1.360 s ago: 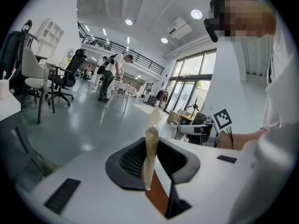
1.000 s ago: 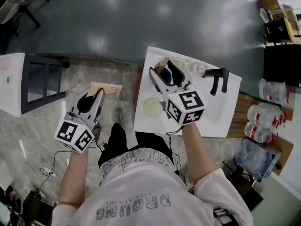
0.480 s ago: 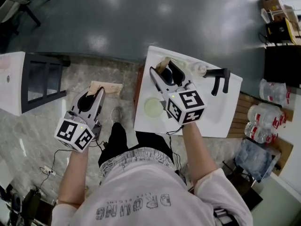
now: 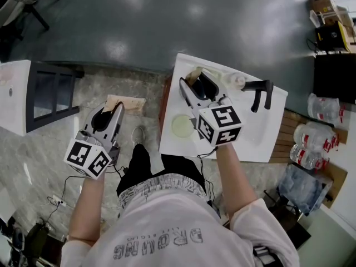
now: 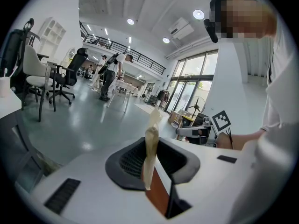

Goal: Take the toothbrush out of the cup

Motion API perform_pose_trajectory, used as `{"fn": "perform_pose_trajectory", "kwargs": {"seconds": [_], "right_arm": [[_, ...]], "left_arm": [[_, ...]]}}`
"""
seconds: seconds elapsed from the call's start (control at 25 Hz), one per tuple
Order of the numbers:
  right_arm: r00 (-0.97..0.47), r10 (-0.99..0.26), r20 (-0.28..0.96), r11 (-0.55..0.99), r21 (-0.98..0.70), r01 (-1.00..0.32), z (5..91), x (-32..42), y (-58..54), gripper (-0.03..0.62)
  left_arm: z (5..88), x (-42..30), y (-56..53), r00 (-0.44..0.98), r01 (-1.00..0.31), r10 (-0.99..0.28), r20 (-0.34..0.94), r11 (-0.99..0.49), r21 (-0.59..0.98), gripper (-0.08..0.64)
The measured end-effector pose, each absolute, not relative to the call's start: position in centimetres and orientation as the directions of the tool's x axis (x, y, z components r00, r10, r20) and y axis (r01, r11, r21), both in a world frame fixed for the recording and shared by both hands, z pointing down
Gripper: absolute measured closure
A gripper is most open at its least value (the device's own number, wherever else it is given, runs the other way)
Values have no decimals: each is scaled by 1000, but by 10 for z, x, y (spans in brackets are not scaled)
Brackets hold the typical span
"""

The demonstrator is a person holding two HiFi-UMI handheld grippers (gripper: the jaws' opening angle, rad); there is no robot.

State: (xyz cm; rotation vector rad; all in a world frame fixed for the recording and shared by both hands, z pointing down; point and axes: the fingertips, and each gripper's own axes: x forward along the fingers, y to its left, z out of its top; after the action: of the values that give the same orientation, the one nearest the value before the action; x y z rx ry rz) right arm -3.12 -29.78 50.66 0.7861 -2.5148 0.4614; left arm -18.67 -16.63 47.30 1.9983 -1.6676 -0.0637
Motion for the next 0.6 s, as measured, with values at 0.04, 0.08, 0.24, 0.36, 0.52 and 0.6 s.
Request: {"fn": "perform_pose_trajectory", "kwargs": {"seconds": [0.04, 0.08, 0.24, 0.36, 0.52, 0.6], "right_arm": [[-728, -447, 520, 779, -173, -602, 507, -31, -298, 360], [-726, -449, 521, 778, -172, -604, 507, -30, -298, 363], [-722, -455, 522, 775, -167, -609, 506, -28, -298, 370], [-721, -461, 518, 772, -167, -614, 504, -27, -299, 371], [-720, -470, 510, 768, -166, -619, 501, -26, -299, 372], [-720, -475, 505, 766, -165, -621, 498, -26, -299, 372]], "left_arm": [[473, -187, -166, 236, -902, -926, 295, -95, 421, 474], [473, -187, -166, 236, -902, -925, 296, -95, 420, 474], [472, -187, -166, 238, -902, -927, 291, -100, 421, 474], [470, -187, -166, 241, -903, -925, 294, -102, 417, 474], [469, -186, -166, 245, -902, -927, 283, -111, 418, 474], [467, -186, -166, 248, -902, -926, 283, -115, 416, 474]]}}
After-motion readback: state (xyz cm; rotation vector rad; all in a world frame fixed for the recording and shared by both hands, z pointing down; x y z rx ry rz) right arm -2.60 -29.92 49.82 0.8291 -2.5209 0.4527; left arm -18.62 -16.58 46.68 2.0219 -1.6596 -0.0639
